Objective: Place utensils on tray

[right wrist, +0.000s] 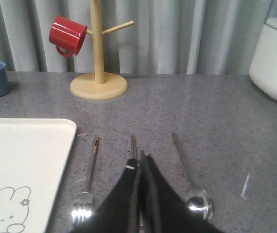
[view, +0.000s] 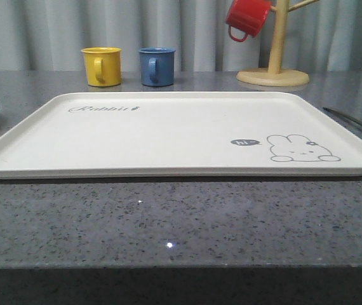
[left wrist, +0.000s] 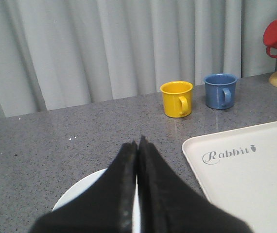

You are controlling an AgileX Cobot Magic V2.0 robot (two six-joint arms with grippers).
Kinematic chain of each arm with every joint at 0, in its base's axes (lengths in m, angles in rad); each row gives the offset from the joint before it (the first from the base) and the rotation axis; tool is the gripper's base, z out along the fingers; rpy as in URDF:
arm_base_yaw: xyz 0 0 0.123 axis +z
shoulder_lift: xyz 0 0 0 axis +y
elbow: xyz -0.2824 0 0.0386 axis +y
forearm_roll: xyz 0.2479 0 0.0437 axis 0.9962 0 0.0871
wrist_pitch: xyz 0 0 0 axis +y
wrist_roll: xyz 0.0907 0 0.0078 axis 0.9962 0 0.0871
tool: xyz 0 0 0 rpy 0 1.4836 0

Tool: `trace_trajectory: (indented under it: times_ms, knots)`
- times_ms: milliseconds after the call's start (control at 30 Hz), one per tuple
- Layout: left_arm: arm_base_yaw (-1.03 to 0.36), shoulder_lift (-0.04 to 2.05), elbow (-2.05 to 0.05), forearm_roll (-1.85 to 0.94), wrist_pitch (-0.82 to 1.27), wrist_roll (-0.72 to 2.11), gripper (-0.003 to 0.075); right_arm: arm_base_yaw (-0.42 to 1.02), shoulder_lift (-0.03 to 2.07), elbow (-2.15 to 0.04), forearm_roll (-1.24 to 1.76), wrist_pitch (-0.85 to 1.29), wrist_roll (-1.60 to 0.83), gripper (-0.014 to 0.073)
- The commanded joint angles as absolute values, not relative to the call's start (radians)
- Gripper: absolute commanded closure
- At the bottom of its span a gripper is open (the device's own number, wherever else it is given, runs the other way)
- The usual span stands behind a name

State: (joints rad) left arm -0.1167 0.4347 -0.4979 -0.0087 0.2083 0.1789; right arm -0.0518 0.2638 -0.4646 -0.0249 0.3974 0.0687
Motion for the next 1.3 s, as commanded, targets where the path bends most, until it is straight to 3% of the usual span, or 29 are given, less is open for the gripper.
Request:
trace_trajectory:
  times_ms: [0, 133, 233, 333, 633, 833, 1267]
  knots:
    - [-0.114, 0.447, -0.537, -0.012, 0.135, 0.167, 0.0562, -0.060, 0.280, -0.500, -0.028, 0.326, 0.068, 0.0461]
    - [-0.114, 0.447, -0.537, -0.043, 0.135, 0.167, 0.0235, -0.060, 0.280, -0.500, -0.028, 0.325, 0.068, 0.0211]
    - [-0.114, 0.447, -0.537, -0.046, 0.135, 0.167, 0.0113, -0.060, 0.280, -0.500, -0.028, 0.325, 0.068, 0.0075]
    - [-0.114, 0.447, -0.537, -0.046, 0.135, 0.167, 0.0112, -0.060, 0.280, -0.500, -0.028, 0.325, 0.068, 0.0024]
    - [-0.114, 0.456, -0.544, -0.054, 0.141, 0.167, 0.0112, -0.060, 0.280, -0.500, -0.028, 0.326, 0.068, 0.0027]
    - [-0.114, 0.577, -0.638, -0.054, 0.252, 0.167, 0.0112, -0.060, 0.280, -0.500, -0.028, 0.326, 0.068, 0.0027]
    - [-0.114, 1.063, -1.010, -0.052, 0.833, 0.291, 0.0112, -0.060, 0.280, -0.500, -0.028, 0.326, 0.068, 0.0027]
